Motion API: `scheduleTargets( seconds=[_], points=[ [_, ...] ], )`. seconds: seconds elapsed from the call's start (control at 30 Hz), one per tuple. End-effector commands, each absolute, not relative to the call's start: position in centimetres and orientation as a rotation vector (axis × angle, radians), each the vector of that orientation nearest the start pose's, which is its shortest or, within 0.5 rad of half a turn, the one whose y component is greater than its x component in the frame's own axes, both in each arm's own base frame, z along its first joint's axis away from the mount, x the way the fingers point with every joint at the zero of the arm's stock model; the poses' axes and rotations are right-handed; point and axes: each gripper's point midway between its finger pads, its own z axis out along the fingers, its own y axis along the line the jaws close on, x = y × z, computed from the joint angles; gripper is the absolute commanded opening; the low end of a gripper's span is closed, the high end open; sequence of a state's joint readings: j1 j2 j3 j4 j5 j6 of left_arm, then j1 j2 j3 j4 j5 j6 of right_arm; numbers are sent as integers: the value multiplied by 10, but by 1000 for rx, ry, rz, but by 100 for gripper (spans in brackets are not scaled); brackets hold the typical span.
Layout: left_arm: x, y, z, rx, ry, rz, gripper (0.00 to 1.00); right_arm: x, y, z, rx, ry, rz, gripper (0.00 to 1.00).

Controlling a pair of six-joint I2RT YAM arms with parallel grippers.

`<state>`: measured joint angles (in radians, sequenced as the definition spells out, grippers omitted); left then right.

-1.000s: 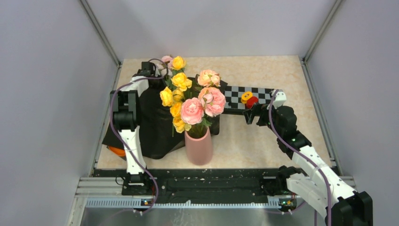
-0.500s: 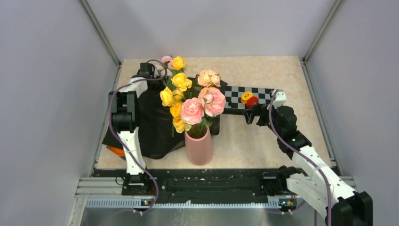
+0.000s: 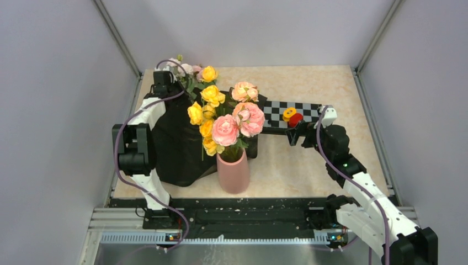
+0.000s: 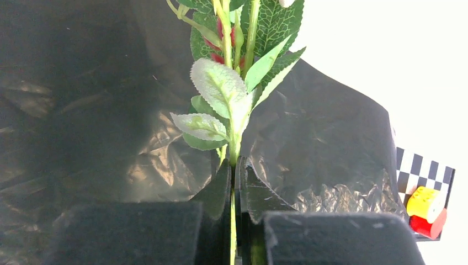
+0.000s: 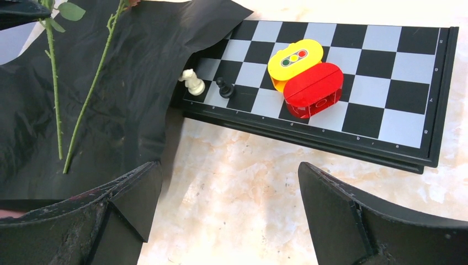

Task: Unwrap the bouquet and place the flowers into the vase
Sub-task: Pick up the fake flower from the wrapping paper.

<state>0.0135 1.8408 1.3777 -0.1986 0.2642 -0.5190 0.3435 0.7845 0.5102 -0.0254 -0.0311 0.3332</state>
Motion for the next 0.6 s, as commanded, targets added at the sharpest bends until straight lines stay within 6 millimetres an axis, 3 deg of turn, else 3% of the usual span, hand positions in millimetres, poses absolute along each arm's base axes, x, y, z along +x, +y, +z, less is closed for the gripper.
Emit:
scheduleTargets(
  seconds=[0.0,0.23,0.57],
  points=[
    [509,-46,185,-432,2046,-514,0,288,118,194,-23,1857,487,96],
    [491,-32,241,-409,1884,-440,0,286,120,197,-34,1853,498,96],
    [442,-20,357,-322,1596,-373,0,282,120,199,-34,1853,505,96]
  ],
)
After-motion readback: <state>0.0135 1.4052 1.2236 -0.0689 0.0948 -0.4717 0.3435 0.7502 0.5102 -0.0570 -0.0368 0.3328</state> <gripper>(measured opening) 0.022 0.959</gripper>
